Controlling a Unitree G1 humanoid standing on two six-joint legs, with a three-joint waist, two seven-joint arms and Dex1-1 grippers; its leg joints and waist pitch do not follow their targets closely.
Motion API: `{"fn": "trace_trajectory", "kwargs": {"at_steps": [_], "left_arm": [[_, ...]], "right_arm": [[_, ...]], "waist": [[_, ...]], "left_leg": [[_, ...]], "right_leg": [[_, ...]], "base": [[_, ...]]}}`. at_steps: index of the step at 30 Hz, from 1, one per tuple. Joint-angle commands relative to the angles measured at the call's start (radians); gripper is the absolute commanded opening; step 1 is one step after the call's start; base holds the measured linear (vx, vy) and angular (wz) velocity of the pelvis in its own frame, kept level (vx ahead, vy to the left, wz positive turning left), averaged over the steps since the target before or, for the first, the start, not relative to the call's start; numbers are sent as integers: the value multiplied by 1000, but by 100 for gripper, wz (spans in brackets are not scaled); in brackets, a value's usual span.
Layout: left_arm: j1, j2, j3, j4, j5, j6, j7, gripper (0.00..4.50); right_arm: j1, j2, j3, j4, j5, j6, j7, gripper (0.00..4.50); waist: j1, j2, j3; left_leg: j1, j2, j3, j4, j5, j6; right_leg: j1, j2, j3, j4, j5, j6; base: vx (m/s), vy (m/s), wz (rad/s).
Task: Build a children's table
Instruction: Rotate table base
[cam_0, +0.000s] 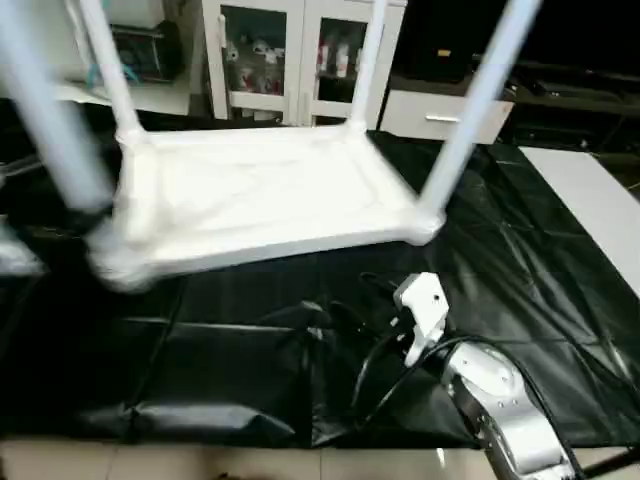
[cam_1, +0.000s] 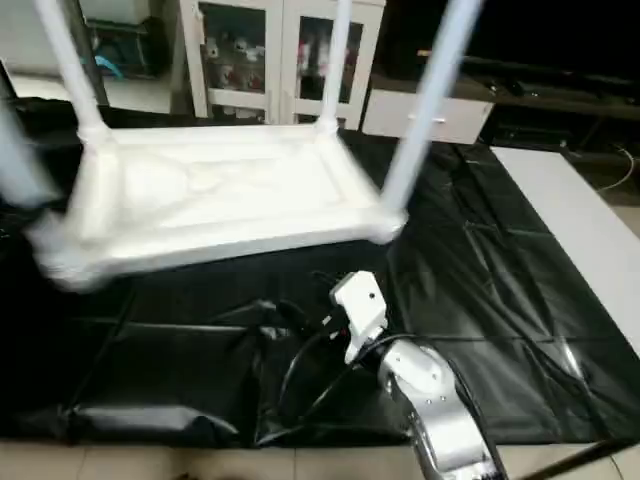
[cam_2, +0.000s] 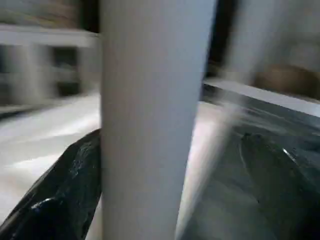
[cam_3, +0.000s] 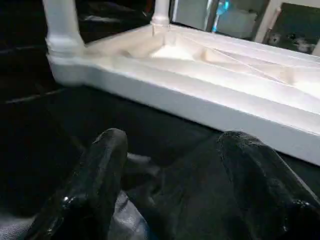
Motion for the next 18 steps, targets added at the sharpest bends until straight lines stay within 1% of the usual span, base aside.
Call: {"fn": "trace_trajectory", "kwargs": {"at_steps": [1,2,3,4,5,6,7,8,9,10,11,12,13,14,15,16,17,18], "left_arm": [[-4,-35,-112,-81,9,57,-36,445],[-4,-35,-112,-81,9,57,-36,445],[-27,-99,-192,-111,24,87,-51,445],[-32,-110,-202,-111,28,89,-53,445],[-55,-165,-256,-110,43,108,-74,445],[-58,-172,-263,-110,45,109,-77,445],[-67,-197,-291,-109,55,113,-89,445],[-79,-241,-348,-132,56,140,-108,445],[-82,-258,-374,-153,47,163,-112,445],[-83,-261,-378,-157,45,167,-112,445],[-90,-300,-423,-181,42,178,-115,445],[-101,-368,-491,-205,51,170,-103,445],[-101,-368,-491,-205,51,170,-103,445],[-113,-430,-517,-190,64,147,-71,445],[-125,-479,-519,-155,87,113,-32,445],[-137,-516,-518,-112,125,52,7,445],[-165,-573,-509,-21,194,-39,80,445],[-174,-580,-513,4,224,-72,98,445]], "right_arm": [[-3,-15,-15,-15,7,-8,4,321],[-3,-15,-15,-15,7,-8,4,321],[-3,-23,-35,-19,14,-8,-2,321],[-3,-25,-40,-19,15,-9,-3,321],[-8,-36,-65,-14,23,-10,-8,321],[-10,-38,-68,-13,24,-10,-8,321],[-14,-45,-81,-9,27,-13,-8,321],[-25,-55,-115,-3,43,-15,-13,321],[-31,-59,-133,-2,52,-16,-16,321],[-32,-60,-136,-1,54,-16,-16,321],[-43,-66,-172,3,75,-12,-27,321],[-58,-75,-226,9,103,-5,-46,321],[-58,-75,-226,9,103,-5,-46,321],[-63,-83,-255,10,118,-2,-56,321],[-62,-90,-266,8,121,-1,-59,321],[-59,-95,-271,4,123,-1,-60,321],[-47,-106,-278,-4,121,-1,-59,321],[-40,-109,-281,-10,121,0,-58,321]], "waist": [[-15,41,-50],[-16,39,-50],[-23,40,-53],[-30,40,-53],[-33,46,-52],[-36,41,-52],[-36,33,-57],[-35,36,-58],[-39,38,-60],[-40,37,-61],[-42,43,-62],[-47,43,-64],[-44,40,-70],[-47,43,-70],[-46,50,-71],[-47,43,-68],[-45,47,-69],[-46,44,-67]], "left_leg": [[7,4,3,-91,-428,-57],[4,2,4,-91,-416,-54],[-2,-1,3,-90,-388,-53],[-6,-2,3,-88,-358,-51],[-2,-2,5,-87,-357,-49],[0,-3,8,-85,-358,-47],[-5,-6,9,-79,-319,-32],[-9,-7,9,-78,-293,-27],[-11,-7,10,-75,-256,-18],[-12,-6,10,-73,-240,-13],[-17,-8,10,-70,-205,-3],[-16,-6,13,-67,-185,7],[-15,-9,15,-59,-150,21],[-18,-9,17,-58,-131,32],[-22,-12,17,-53,-100,48],[-22,-13,20,-50,-106,67],[-22,-14,19,-48,-114,70],[-23,-15,18,-50,-138,73]], "right_leg": [[24,-34,28,-62,-298,-185],[26,-34,28,-62,-296,-183],[33,-33,27,-59,-279,-179],[35,-31,27,-59,-258,-179],[33,-30,27,-62,-254,-180],[31,-28,27,-65,-257,-180],[39,-29,28,-60,-230,-190],[43,-30,28,-57,-213,-192],[43,-30,29,-55,-181,-200],[45,-30,28,-52,-162,-207],[47,-28,27,-48,-130,-217],[47,-28,28,-51,-103,-225],[49,-25,27,-45,-54,-243],[51,-24,28,-43,-29,-252],[53,-23,27,-41,6,-257],[53,-21,26,-51,-5,-254],[55,-23,26,-51,-18,-252],[57,-22,24,-59,-68,-232]], "base": [[0,0,0],[0,0,0],[0,0,0],[0,0,0],[0,0,0],[0,0,0],[0,0,0],[0,0,0],[0,0,0],[0,0,0],[0,0,0],[0,0,0],[0,0,0],[0,0,0],[0,0,0],[0,0,0],[0,0,0],[0,0,0]]}}
